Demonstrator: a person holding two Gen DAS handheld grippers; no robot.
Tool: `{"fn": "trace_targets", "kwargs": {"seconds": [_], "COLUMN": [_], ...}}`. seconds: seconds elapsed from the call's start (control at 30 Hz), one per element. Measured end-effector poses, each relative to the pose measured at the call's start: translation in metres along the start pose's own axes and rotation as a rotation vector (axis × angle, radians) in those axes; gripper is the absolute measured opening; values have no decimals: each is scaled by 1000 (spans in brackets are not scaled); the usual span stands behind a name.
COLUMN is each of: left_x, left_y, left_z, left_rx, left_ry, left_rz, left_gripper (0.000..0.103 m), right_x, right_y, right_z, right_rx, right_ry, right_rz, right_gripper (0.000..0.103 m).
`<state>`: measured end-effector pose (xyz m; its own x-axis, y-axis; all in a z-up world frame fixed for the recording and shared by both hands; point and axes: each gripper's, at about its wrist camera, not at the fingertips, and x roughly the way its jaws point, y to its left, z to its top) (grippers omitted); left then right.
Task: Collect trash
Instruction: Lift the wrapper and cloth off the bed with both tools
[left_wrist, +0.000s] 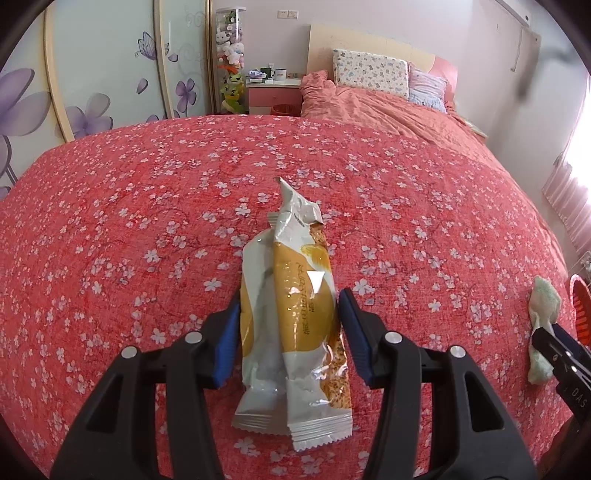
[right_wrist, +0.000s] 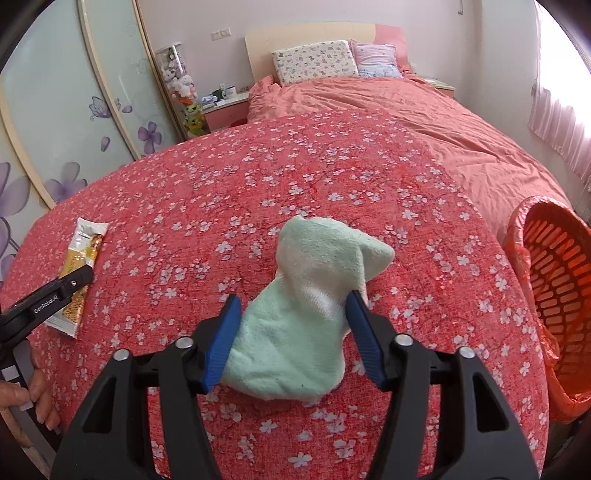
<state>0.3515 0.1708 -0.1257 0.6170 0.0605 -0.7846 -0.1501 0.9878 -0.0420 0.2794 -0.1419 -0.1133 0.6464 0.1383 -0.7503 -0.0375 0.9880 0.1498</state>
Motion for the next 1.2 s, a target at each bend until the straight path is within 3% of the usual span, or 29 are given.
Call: {"fn": "trace_targets", "kwargs": {"seconds": [0.07, 0.23, 0.33, 0.67, 1.2], "left_x": [1, 0, -3, -47, -147], "left_y": [-7, -10, -5, -9, -85], "left_z": [0, 2, 2, -10, -11], "left_rx": [31, 56, 41, 78, 223], "left_ry": [5, 1, 2, -48, -186], "left_rz": [19, 25, 9, -15, -103], "left_gripper": [50, 33, 27, 23, 23], "right_x": [0, -1, -5, -44, -128], "right_y": [1, -7, -16, -18, -55], "right_z": [0, 3, 4, 0, -1], "right_rx": [-8, 23, 65, 68, 100], "right_ry": [0, 15, 30, -29, -193], "right_rz": [-11, 35, 78, 85, 18], "right_gripper": [45, 16, 8, 7, 7]}}
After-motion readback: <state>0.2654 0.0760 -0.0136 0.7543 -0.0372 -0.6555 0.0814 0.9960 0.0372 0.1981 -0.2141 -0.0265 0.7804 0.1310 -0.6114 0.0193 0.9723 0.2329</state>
